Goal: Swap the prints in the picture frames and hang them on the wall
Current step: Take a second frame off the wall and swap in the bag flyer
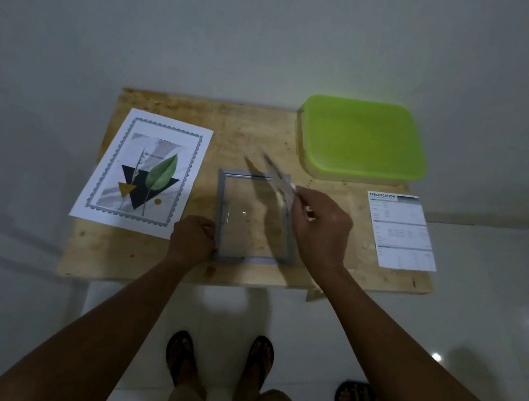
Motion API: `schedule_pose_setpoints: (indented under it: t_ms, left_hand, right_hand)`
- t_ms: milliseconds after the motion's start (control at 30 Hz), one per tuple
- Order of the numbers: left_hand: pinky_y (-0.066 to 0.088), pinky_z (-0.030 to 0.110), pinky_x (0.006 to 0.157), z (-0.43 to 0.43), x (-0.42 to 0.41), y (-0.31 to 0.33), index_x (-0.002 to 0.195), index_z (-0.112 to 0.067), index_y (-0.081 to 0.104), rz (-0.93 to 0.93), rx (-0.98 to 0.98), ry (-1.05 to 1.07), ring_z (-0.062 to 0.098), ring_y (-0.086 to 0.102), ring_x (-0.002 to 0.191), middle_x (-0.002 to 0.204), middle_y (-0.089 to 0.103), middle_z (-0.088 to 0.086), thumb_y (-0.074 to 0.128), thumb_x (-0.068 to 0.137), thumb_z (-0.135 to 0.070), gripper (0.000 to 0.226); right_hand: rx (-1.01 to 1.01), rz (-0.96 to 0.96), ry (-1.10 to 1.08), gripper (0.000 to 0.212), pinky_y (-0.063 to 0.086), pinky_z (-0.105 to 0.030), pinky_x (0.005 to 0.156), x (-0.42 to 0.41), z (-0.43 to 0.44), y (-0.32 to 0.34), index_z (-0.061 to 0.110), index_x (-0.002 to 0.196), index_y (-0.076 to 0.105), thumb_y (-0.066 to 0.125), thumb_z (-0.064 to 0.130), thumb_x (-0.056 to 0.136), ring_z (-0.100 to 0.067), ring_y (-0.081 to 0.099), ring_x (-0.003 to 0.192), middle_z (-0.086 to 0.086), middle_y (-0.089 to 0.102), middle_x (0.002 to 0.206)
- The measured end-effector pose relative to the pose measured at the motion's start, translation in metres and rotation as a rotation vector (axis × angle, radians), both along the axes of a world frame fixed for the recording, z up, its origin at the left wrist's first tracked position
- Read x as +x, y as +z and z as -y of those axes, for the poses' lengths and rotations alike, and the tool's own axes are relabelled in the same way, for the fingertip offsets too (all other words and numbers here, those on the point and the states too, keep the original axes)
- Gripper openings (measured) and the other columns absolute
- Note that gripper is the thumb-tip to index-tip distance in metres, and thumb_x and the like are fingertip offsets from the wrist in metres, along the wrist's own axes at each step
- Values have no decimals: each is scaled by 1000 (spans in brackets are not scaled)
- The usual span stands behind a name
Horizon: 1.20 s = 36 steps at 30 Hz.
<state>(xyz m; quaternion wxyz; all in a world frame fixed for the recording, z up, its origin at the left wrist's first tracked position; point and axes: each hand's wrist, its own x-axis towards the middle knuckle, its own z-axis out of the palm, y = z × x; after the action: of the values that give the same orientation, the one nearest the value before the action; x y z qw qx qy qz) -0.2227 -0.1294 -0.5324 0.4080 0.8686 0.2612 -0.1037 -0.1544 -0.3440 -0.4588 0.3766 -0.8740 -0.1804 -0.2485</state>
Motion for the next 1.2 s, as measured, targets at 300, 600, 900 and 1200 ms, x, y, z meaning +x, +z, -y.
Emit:
schedule_pose_setpoints:
  t_ms: [300,600,900,1200]
  left_hand:
    - [52,46,90,29,21,3,124,-26,63,44,364,-350,31,54,118,127,57,5,69,74,-36,51]
    - [34,45,107,119,55,4,133,-21,58,88,312,-550,30,38,137,144,48,8,69,81,-32,55]
    - [20,43,115,237,105,-8,149,-30,37,63,356,-613,25,21,147,160,27,2,65,84,-40,71]
    - [29,52,113,256,113,-15,151,-23,29,-26,472,-649,33,14,148,162,17,7,61,89,-52,75]
  right_hand:
    - [1093,-496,-844,15,60,-36,76,11,47,-1,16,90,67,72,3,87,-16,68,76,4,68,80]
    - [1271,-515,-1143,18,62,-37,71,15,142,-39,21,88,69,73,4,83,-21,73,79,3,70,83]
    - [1224,-657,-1106,12,44,-11,45,48,212,-61,19,96,69,71,10,89,-5,64,67,5,68,84]
    - [829,-869,-1082,23,50,-31,81,47,240,-88,21,103,67,78,21,83,-20,63,85,4,65,88]
